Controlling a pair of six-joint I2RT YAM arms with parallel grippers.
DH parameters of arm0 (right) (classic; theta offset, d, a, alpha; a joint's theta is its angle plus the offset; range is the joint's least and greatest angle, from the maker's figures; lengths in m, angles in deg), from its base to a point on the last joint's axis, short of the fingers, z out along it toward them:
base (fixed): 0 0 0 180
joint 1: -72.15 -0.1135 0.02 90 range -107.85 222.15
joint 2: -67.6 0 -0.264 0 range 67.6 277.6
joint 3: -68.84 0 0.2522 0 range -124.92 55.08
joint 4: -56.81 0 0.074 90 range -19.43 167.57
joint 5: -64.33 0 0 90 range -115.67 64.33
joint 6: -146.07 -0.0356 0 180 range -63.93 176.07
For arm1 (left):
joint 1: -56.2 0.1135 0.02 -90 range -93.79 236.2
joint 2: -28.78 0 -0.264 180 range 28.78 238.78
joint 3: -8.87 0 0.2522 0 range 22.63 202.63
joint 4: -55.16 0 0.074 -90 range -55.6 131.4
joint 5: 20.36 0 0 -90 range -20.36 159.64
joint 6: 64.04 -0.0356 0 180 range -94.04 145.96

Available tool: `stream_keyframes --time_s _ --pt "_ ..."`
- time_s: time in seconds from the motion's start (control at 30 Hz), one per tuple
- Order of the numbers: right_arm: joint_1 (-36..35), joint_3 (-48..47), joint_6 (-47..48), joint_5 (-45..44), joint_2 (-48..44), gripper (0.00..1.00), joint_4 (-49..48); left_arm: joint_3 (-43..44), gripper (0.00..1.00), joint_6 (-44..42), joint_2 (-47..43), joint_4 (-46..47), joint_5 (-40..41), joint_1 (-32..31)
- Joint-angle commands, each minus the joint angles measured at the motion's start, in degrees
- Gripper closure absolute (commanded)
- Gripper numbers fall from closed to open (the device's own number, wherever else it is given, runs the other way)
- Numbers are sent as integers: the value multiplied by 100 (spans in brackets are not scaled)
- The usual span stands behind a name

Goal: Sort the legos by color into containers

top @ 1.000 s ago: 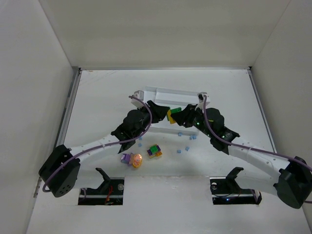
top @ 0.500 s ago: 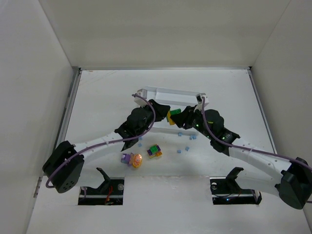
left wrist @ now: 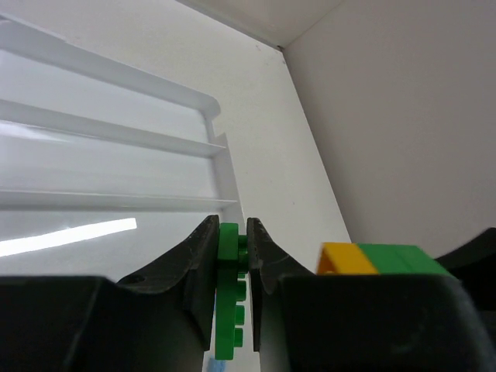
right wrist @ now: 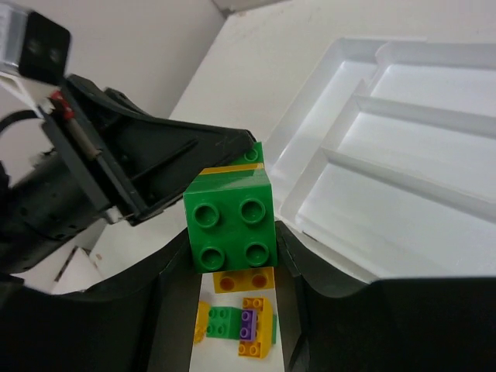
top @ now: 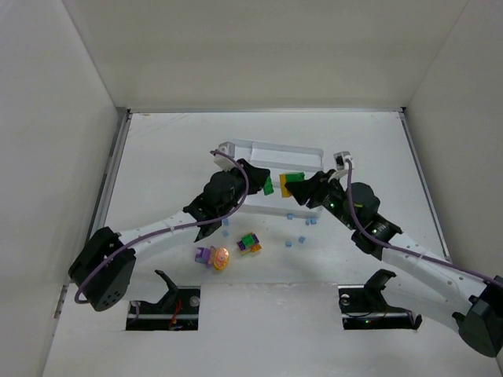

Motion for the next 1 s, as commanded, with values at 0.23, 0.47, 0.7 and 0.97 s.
stream_keyframes --time_s 0.23,0.47,0.7,0.97 --pt "274 107 -15 -144 -83 87 -517 131 93 -323 46 -4 360 353" --pt "301 361 -41 -408 163 87 -719 728 92 -228 1302 444 1150 335" --pt "301 485 -41 -602 163 87 -745 1344 91 81 2507 1006 1581 388" --pt "274 476 -41 -611 295 87 -781 1880 90 -24 3079 1280 1924 449"
